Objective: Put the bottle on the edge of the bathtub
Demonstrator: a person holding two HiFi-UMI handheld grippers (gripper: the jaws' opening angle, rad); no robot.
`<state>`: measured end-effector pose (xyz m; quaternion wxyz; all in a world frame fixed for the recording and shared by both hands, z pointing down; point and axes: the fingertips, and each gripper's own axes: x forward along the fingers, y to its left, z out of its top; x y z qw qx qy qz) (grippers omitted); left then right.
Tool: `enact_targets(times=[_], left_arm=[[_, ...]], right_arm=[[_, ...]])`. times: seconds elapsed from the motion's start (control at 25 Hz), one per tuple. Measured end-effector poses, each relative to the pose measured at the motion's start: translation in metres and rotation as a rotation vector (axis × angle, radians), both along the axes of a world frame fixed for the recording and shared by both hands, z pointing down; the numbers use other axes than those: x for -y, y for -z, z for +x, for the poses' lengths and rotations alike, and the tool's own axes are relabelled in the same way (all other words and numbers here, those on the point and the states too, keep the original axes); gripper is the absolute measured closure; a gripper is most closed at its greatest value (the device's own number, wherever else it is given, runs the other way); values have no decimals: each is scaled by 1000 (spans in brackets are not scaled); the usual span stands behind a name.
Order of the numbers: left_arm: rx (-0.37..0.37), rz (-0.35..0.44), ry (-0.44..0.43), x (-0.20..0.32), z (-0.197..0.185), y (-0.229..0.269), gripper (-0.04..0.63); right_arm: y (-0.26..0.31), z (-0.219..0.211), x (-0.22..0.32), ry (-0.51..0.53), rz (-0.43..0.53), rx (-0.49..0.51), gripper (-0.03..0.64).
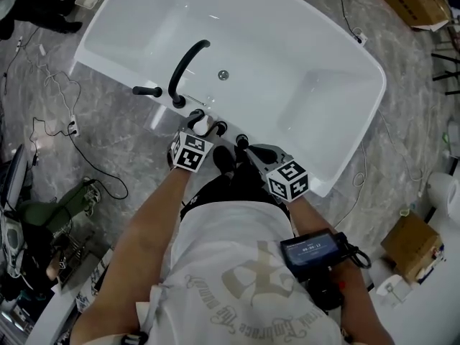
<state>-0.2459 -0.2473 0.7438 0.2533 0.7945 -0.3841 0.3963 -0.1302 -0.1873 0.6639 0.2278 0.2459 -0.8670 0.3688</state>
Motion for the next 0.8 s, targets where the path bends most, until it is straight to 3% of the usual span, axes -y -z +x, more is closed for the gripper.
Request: enact_targets(times=[0.36, 0.8], left_arm=[[-1, 24, 28, -13, -1, 6, 314], [-49, 67, 72, -25, -9, 34, 314]], right_arm=[[0, 8, -15, -1, -3, -1, 611], [13, -7, -18, 10, 28, 0, 611]])
